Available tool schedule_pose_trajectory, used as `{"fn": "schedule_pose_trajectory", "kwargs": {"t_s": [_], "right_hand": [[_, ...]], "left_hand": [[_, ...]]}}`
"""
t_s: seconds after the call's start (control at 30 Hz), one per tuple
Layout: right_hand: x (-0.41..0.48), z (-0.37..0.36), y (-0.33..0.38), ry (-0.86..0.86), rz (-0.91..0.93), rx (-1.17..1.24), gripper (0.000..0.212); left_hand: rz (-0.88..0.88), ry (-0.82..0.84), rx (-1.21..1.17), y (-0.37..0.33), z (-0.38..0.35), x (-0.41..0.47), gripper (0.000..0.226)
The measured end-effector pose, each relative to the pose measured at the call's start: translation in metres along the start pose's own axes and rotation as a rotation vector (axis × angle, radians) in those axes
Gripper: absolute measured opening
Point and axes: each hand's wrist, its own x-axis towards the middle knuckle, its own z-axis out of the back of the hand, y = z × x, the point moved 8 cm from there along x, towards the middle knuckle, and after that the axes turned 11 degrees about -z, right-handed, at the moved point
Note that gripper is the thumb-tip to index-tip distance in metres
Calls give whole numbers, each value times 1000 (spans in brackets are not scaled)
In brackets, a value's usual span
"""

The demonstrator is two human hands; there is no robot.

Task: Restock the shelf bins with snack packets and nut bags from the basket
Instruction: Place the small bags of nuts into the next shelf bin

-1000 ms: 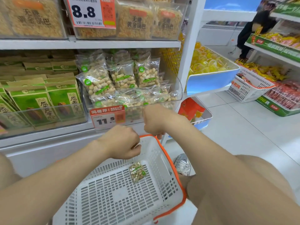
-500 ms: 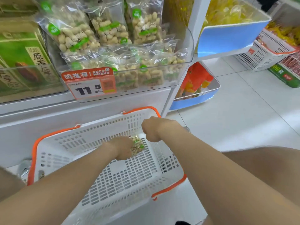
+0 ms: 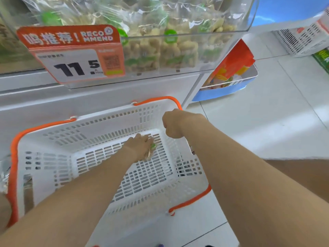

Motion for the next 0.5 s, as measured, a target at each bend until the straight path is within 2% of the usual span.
{"fn": "schedule_pose_trajectory", "kwargs": {"t_s": [0.13,0.27,0.4,0.47,0.5], "right_hand": [[2,5,8,16,5,12,43],[-1,11,16,3,10,2,47],[-12,20,26,-23,42,-31,35],[-24,27,33,-33,61,-50,33],[-32,32,35,-48,66,-58,24]], "left_hand": [[115,16,-6,17,-29,-16,88],[124,-46,-8,17,-25,-32,71],[135,-161,-336,17,-5,-55,63],[121,-287,-443,17,14,-71,47],[105,-359,-486,16,27,-81,39]]}}
